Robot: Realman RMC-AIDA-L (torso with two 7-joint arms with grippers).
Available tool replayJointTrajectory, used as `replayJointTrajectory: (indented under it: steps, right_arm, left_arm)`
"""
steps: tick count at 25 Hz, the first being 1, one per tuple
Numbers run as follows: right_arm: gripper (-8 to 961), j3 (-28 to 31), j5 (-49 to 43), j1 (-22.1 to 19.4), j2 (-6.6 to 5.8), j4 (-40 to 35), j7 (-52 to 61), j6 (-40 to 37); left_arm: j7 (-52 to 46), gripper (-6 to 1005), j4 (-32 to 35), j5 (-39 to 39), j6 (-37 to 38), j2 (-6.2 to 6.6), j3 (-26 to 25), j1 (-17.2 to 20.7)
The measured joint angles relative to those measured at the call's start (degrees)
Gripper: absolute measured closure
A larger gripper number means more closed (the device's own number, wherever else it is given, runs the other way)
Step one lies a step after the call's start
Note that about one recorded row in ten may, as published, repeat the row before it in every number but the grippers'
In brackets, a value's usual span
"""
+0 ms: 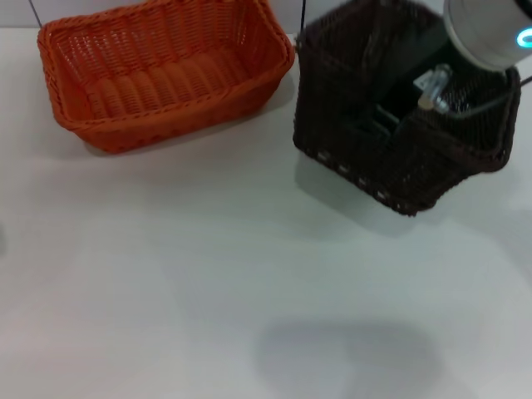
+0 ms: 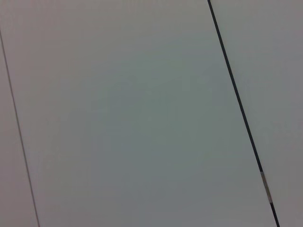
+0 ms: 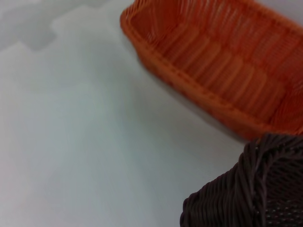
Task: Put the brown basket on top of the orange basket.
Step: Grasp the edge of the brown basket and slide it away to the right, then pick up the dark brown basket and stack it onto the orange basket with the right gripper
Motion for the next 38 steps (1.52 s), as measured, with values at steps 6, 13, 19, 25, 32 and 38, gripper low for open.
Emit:
replayJointTrajectory:
  steps: [6, 13, 19, 25, 32, 38]
  right_arm:
    - [815, 0.63, -1.3, 1.0, 0.0, -4.33, -0.57, -0.62]
    - [800, -1.56, -1.31, 2.71, 0.04, -7.47, -3.12, -2.55]
    - [787, -13.16, -6.05, 0.69, 0.2, -11.67, -21.78, 3.84]
    - [775, -18.76, -10.73, -0.37, 0.24, -12.24, -35.91, 8.16]
    - [760, -25.43, -16.93, -8.34, 0.49, -9.43, -57.74, 23.22]
    - [747, -28.6, -20.53, -16.43, 0.6, -6.42, -74.64, 37.62]
  left_arm:
    - [0.21, 304, 0.0, 0.0, -0.87, 0.13, -0.02, -0.53]
    - [0.27, 304, 0.07, 0.0, -1.54, 0.17, -0.02, -0.76]
    - [0.15, 305, 0.05, 0.0, -2.32, 0.04, -0.17, -0.97]
    - [-0.33, 305, 0.01, -0.14, -3.62, -0.22, -0.05, -0.99]
    - [-0.8, 305, -0.08, -0.42, -4.3, -0.56, -0.02, -0.96]
    - [-1.0, 305, -0.16, -0.4, -5.81, -0.72, 0.0, -0.98]
